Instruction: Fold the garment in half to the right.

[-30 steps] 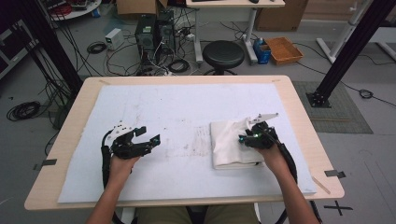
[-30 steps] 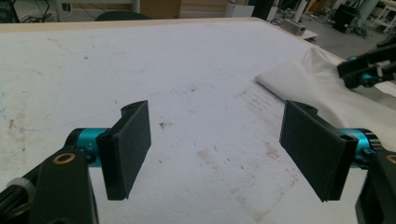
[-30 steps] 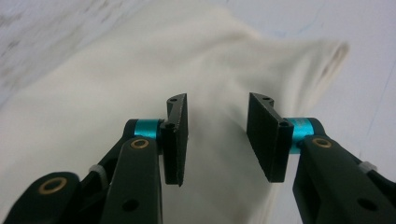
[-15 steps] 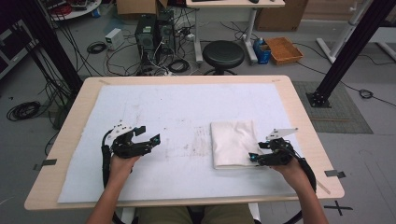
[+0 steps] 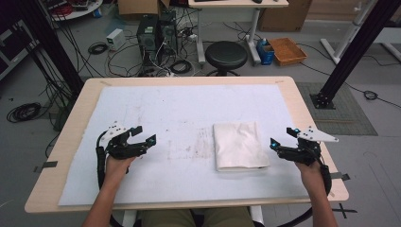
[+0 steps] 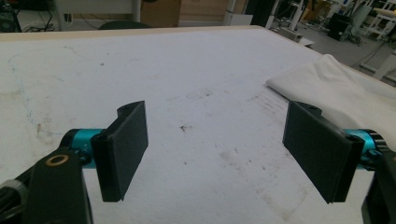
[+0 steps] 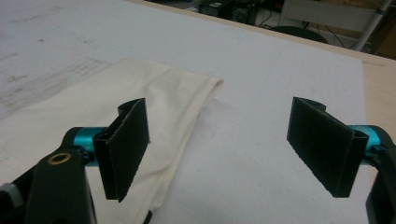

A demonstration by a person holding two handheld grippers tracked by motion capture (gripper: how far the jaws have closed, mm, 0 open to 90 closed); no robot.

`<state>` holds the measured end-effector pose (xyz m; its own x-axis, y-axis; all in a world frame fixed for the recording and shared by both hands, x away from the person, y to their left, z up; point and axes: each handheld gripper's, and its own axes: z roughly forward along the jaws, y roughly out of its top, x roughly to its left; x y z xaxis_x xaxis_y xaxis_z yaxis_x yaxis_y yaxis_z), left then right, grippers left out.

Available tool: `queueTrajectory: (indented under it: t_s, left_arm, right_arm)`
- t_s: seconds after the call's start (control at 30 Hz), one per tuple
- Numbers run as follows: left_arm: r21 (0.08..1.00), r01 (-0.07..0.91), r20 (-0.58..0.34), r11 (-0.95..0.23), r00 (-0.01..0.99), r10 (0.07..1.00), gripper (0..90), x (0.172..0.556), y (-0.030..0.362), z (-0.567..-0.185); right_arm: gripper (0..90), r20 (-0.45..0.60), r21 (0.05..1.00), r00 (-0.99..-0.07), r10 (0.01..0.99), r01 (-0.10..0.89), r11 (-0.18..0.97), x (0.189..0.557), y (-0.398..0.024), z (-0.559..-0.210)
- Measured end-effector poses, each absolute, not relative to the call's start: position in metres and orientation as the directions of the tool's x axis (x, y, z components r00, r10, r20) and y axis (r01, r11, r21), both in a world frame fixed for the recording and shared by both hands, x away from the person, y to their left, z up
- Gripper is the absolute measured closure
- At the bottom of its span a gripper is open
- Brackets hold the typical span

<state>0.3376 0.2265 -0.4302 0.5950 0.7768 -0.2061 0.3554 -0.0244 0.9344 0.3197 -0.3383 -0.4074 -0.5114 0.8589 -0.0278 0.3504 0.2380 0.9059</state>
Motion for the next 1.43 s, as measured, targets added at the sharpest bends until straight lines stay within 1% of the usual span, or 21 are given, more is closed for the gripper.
queueTrajectory:
  t_s: [0.2, 0.43, 0.7, 1.43]
  left_arm:
    - [0.937, 0.346, -0.192, -0.039, 0.606, 0.772, 22.4, 0.336, 0.225, -0.431]
    - [0.944, 0.327, -0.184, -0.037, 0.617, 0.765, 22.4, 0.334, 0.225, -0.43]
    - [0.943, 0.331, -0.185, -0.039, 0.617, 0.765, 22.4, 0.332, 0.226, -0.431]
    - [0.937, 0.346, -0.194, -0.036, 0.604, 0.773, 22.4, 0.331, 0.231, -0.435]
  right_arm:
    - [19.9, -0.02, 0.905, -0.482, 0.876, 0.364, 0.221, 0.318, -0.349, -0.406]
    - [19.8, -0.017, 0.901, -0.477, 0.879, 0.373, 0.22, 0.317, -0.354, -0.406]
    - [19.8, -0.011, 0.905, -0.464, 0.886, 0.373, 0.206, 0.316, -0.358, -0.405]
    - [19.8, 0.002, 0.894, -0.482, 0.876, 0.394, 0.214, 0.323, -0.353, -0.411]
